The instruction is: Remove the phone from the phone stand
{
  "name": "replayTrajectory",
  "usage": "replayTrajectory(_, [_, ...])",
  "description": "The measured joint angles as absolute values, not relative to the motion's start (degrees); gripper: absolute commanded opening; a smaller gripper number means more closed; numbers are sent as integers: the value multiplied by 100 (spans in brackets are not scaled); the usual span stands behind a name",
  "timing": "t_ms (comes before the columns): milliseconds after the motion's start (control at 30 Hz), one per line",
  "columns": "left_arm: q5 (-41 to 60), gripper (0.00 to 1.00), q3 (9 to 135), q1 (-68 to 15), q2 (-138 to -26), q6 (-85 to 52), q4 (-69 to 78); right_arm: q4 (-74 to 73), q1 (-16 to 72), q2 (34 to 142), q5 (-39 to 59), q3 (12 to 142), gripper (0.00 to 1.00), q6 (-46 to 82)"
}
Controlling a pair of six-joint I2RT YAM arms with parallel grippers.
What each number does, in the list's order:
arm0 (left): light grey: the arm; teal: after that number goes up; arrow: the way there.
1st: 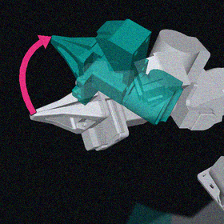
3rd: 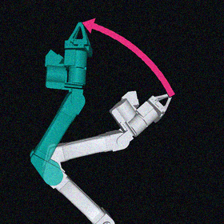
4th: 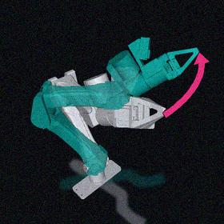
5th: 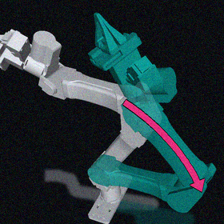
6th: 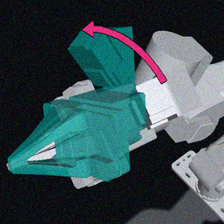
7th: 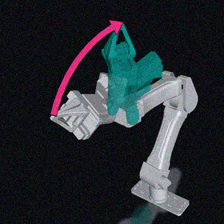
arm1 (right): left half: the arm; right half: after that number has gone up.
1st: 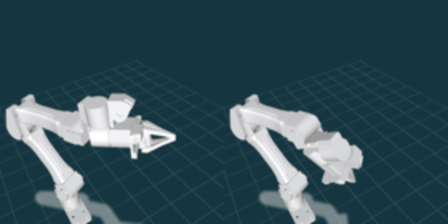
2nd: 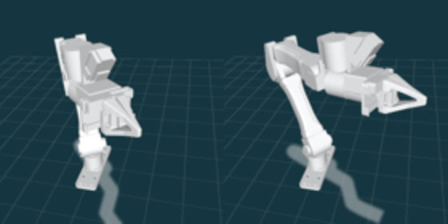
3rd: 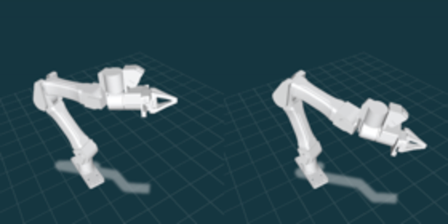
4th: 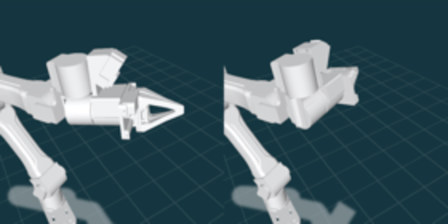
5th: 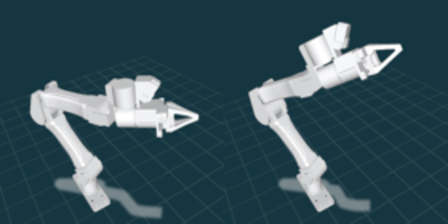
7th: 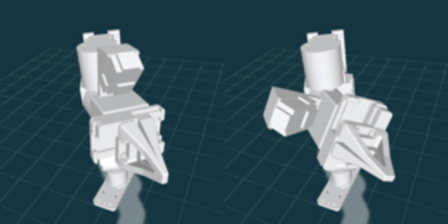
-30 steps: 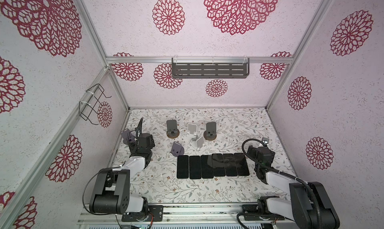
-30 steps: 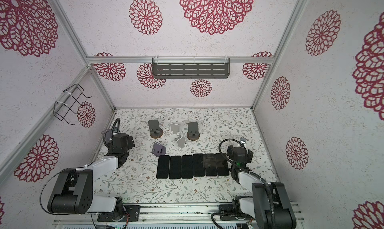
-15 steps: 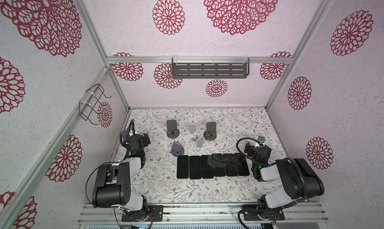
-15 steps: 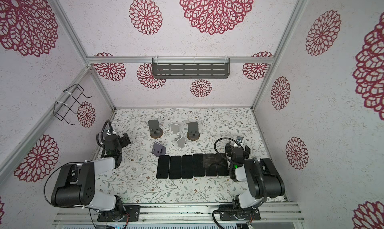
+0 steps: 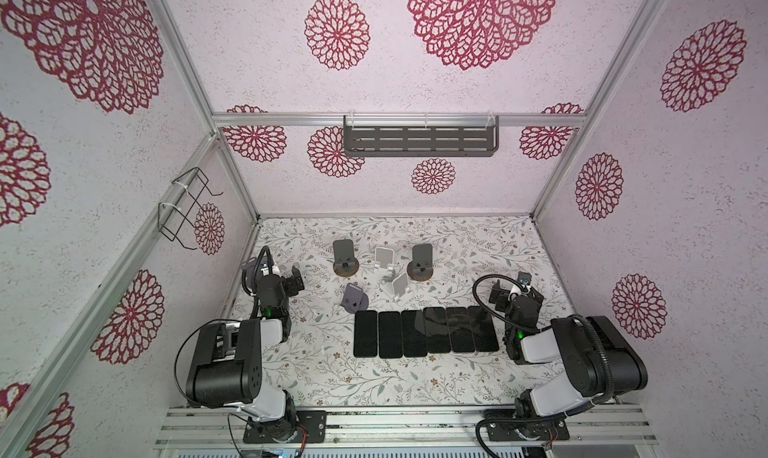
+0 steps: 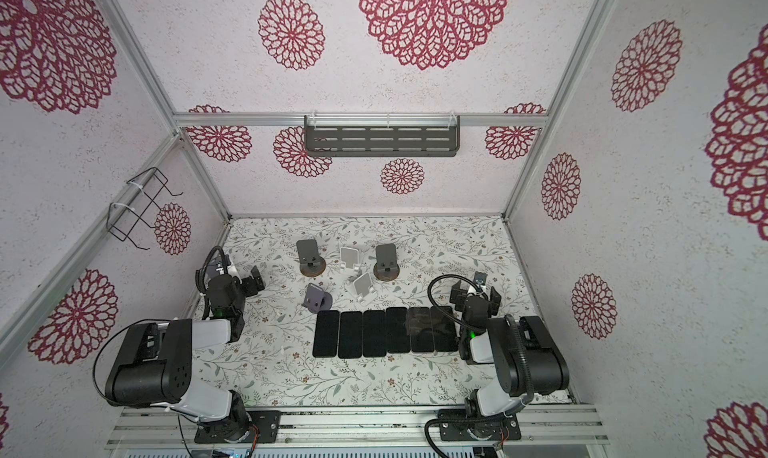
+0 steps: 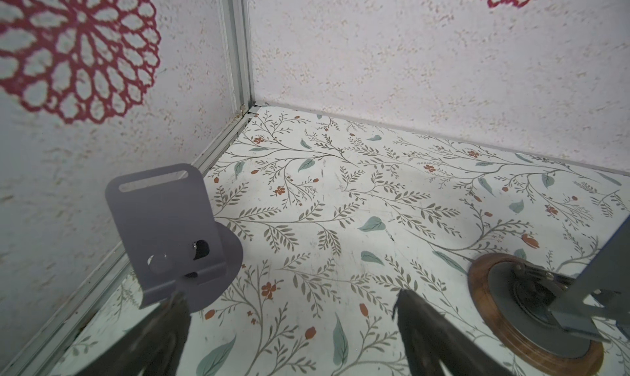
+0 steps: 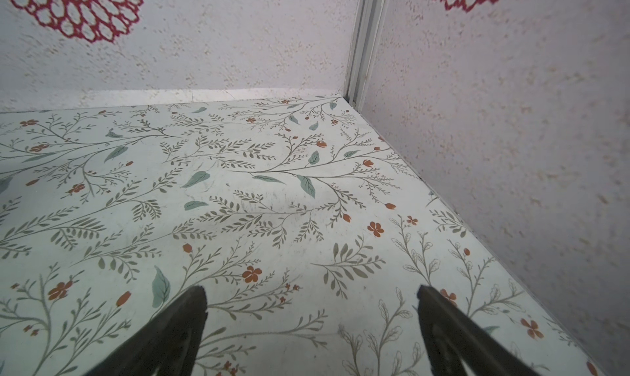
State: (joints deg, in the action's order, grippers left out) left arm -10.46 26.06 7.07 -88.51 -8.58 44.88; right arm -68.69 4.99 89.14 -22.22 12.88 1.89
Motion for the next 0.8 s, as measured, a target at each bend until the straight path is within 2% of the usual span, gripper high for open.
replayTrajectory(800, [-987, 97, 2606, 707, -8851, -856, 4558, -6875, 499, 8914, -2222, 1288, 99, 189])
